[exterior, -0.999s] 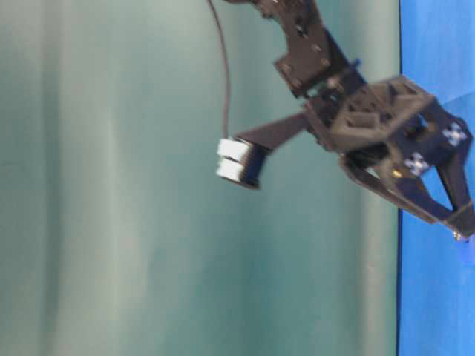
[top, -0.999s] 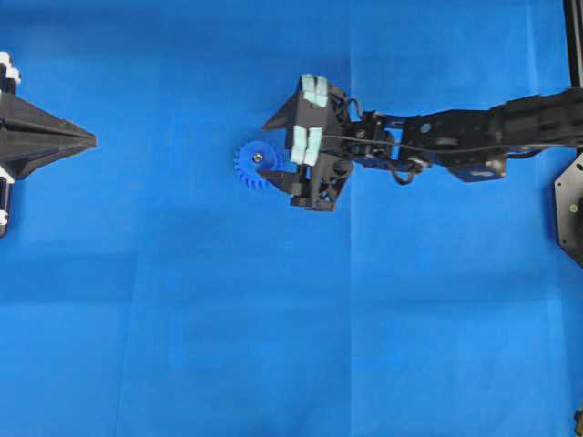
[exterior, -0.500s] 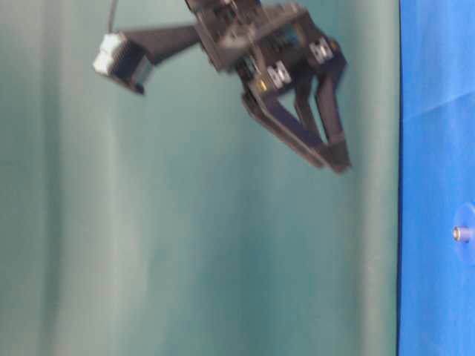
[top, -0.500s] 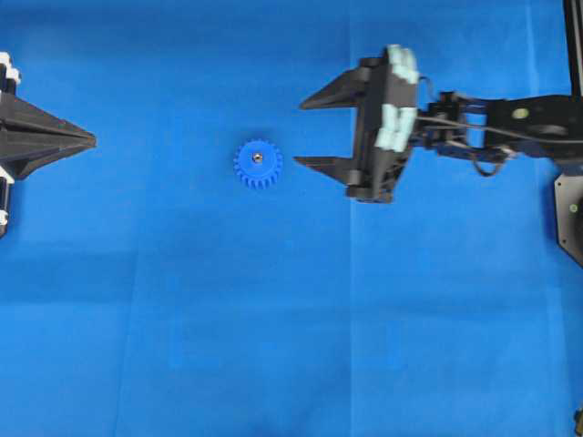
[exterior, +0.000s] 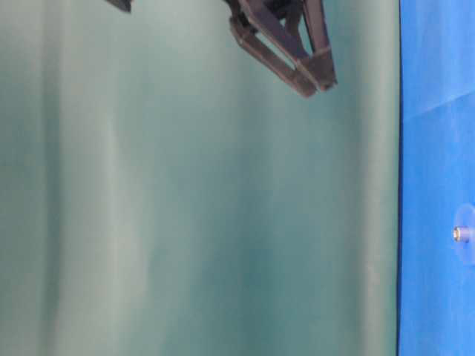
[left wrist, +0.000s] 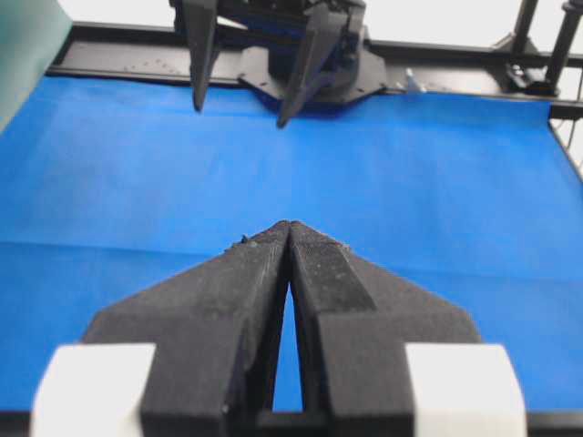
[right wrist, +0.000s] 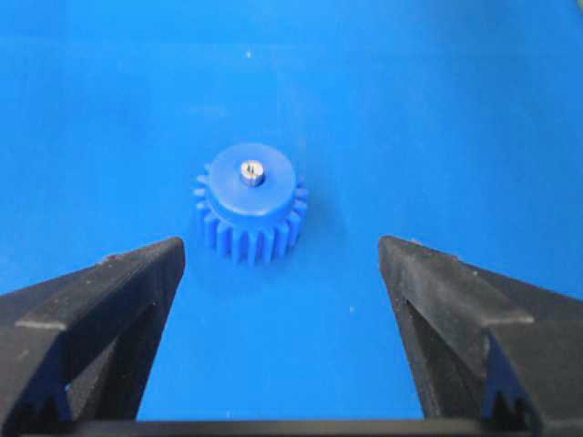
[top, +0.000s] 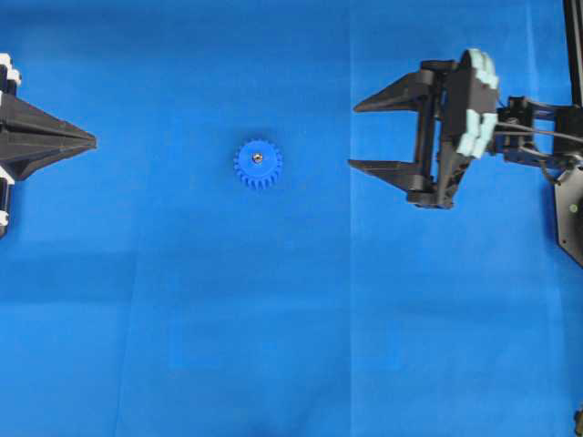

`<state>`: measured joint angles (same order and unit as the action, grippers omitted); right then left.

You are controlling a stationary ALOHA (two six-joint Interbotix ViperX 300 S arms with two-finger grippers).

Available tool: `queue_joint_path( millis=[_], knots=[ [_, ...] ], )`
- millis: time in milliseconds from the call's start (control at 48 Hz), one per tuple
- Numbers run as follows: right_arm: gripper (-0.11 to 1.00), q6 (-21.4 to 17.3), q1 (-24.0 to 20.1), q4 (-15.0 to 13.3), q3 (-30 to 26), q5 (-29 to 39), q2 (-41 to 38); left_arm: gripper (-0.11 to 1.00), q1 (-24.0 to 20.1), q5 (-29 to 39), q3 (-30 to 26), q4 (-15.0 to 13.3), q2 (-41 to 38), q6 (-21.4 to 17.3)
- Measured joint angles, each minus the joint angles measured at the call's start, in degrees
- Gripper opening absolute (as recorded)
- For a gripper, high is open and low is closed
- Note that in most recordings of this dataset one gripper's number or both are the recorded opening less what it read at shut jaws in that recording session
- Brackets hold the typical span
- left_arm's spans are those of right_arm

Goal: Insert the shaft placed at a random location into the center hole of the small gear at another random location.

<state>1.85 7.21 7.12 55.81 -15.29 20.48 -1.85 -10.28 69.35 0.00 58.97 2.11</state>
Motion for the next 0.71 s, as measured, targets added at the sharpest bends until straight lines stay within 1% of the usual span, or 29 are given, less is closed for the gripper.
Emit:
queue_joint_path(
  millis=[250, 708],
  knots=[
    [0.8, 0.0, 0.0, 0.1, 2.7, -0.4, 4.0, 0.0, 0.0, 0.0, 0.0, 0.0, 0.0, 0.0],
    [0.8, -0.1, 0.0, 0.1, 2.8, -0.5, 4.1, 0.0, 0.1, 0.0, 0.0, 0.0, 0.0, 0.0]
  ],
)
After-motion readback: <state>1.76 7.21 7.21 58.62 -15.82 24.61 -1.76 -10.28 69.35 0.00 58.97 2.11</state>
